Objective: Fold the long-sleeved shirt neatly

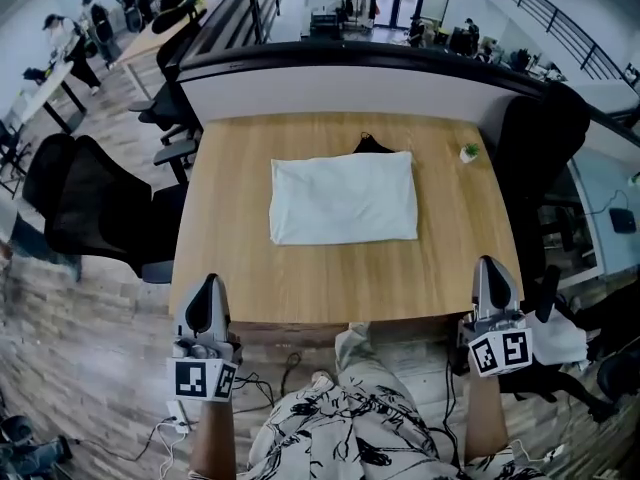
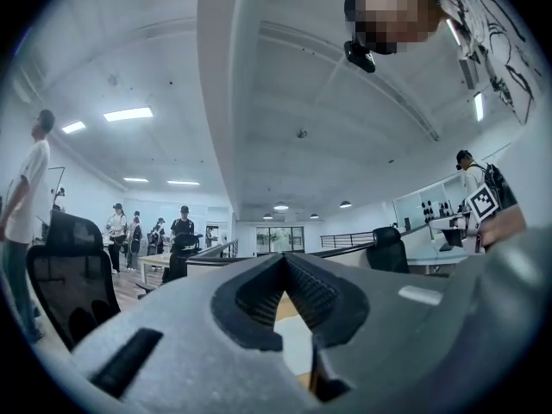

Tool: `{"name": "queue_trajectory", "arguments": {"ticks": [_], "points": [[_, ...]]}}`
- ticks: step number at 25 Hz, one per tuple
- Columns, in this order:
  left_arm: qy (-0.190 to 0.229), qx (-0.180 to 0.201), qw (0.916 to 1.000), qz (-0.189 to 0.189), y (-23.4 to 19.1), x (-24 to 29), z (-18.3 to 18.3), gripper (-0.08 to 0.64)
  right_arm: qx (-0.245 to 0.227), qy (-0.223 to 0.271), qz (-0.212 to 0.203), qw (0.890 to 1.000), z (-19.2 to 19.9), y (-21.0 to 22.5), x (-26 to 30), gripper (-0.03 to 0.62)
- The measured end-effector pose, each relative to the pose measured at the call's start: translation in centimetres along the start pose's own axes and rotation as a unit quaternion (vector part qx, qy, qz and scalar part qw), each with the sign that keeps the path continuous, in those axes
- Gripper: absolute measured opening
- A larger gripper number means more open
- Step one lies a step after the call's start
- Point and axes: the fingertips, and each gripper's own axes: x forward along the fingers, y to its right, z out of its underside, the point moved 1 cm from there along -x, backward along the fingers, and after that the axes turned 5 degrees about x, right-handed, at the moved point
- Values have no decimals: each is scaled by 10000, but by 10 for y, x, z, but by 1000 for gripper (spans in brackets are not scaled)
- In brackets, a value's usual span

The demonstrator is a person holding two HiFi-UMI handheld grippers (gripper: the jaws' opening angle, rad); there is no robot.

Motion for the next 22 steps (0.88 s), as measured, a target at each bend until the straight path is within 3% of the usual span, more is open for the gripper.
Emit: {"name": "queue_trajectory", "arguments": {"ticks": [9, 15, 22], "points": [[-26, 31, 9999, -166, 3, -57, -20, 3, 161, 75, 181, 9997, -26, -28, -80, 6], [-10, 226, 9996, -185, 14, -89, -37, 3, 61, 271, 412, 9988, -46, -18, -117, 6], [3, 185, 9978, -631, 32, -121, -41, 3, 130, 369, 401, 9984, -46, 8, -142, 6]]}}
